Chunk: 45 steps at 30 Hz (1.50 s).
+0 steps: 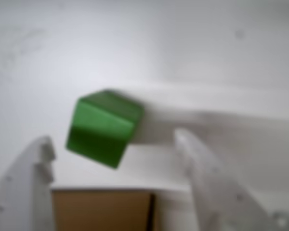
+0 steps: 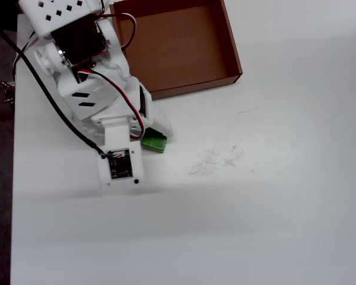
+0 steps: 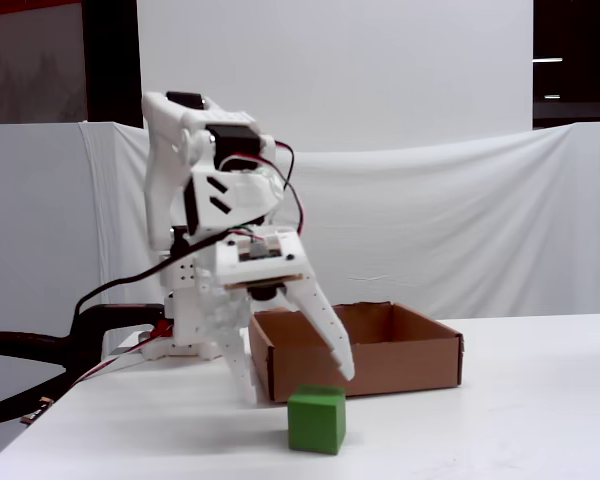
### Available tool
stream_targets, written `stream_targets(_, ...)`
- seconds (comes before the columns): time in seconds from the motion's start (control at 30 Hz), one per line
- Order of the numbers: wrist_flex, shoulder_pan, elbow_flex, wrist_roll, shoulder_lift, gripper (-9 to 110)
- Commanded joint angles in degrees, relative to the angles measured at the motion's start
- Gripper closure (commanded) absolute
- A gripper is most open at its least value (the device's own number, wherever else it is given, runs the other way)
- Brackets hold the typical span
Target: Grasp a green cube and put it in a box.
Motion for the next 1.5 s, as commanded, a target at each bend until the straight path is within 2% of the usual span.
stream_targets(0.0, -0.6, 0.8, -2.2, 1.8, -0.7, 69)
stream_targets(0.43, 2.6, -2.1, -7.3, 6.9, -5.1, 68)
stream_targets(0.93, -1.7, -4.7, -2.9, 6.5, -4.0, 68)
stream_targets(1.17, -3.8, -5.1, 0.8, 6.7, -3.3, 79)
stream_targets(1.47, -4.0, -3.6, -1.3, 7.0, -4.7, 83)
